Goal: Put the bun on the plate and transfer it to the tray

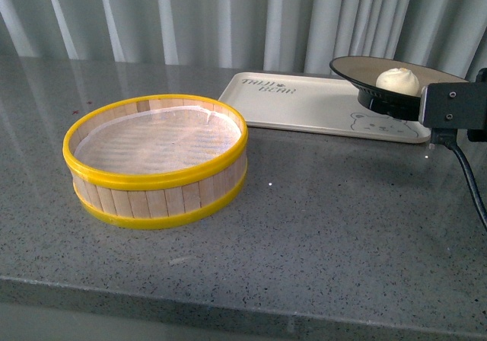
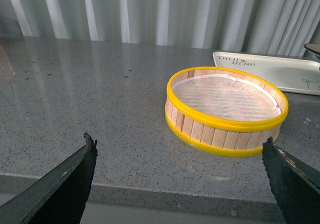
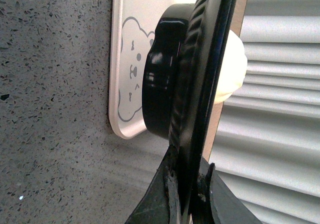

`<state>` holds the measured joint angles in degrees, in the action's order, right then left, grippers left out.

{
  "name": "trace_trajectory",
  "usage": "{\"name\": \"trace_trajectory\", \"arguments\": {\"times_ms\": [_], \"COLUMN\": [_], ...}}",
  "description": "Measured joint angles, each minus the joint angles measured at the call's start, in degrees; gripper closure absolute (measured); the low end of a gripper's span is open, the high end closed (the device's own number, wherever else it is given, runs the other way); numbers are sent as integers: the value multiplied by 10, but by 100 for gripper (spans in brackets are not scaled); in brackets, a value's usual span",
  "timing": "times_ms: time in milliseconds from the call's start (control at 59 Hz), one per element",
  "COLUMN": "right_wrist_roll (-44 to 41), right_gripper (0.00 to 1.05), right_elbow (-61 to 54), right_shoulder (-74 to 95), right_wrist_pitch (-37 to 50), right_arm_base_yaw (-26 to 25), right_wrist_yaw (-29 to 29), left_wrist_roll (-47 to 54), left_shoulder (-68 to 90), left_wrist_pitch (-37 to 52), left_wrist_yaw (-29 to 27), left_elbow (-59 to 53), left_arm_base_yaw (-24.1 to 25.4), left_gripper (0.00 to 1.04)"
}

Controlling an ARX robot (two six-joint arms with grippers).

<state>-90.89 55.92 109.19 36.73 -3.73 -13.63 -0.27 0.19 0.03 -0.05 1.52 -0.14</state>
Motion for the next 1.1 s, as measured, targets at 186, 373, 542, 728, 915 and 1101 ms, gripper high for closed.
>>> {"name": "trace_trajectory", "arguments": {"times_ms": [186, 373, 542, 728, 915, 1101], "right_wrist_roll": [-8, -27, -43, -59, -66, -67], "right_gripper": [102, 102, 102, 102, 102, 102], "right_elbow": [36, 63, 98, 147, 195, 215], "right_shoulder": [21, 49, 72, 90, 114, 138], "right_wrist_pitch": [-30, -51, -76, -107, -125, -133], "right_arm_base_yaw": [-5, -12, -14, -13, -5, 6], "right_wrist_yaw": [0, -3, -2, -1, 4, 11], "left_wrist_roll": [0, 0, 0, 0, 0, 0], "left_shoulder": [0, 0, 0, 0, 0, 0], "left_wrist_pitch": [0, 0, 0, 0, 0, 0], "left_wrist_yaw": [0, 0, 0, 0, 0, 0], "left_elbow": [0, 0, 0, 0, 0, 0], "left_arm_base_yaw": [0, 0, 0, 0, 0, 0], "left_gripper": [7, 7, 7, 7, 7, 7]}}
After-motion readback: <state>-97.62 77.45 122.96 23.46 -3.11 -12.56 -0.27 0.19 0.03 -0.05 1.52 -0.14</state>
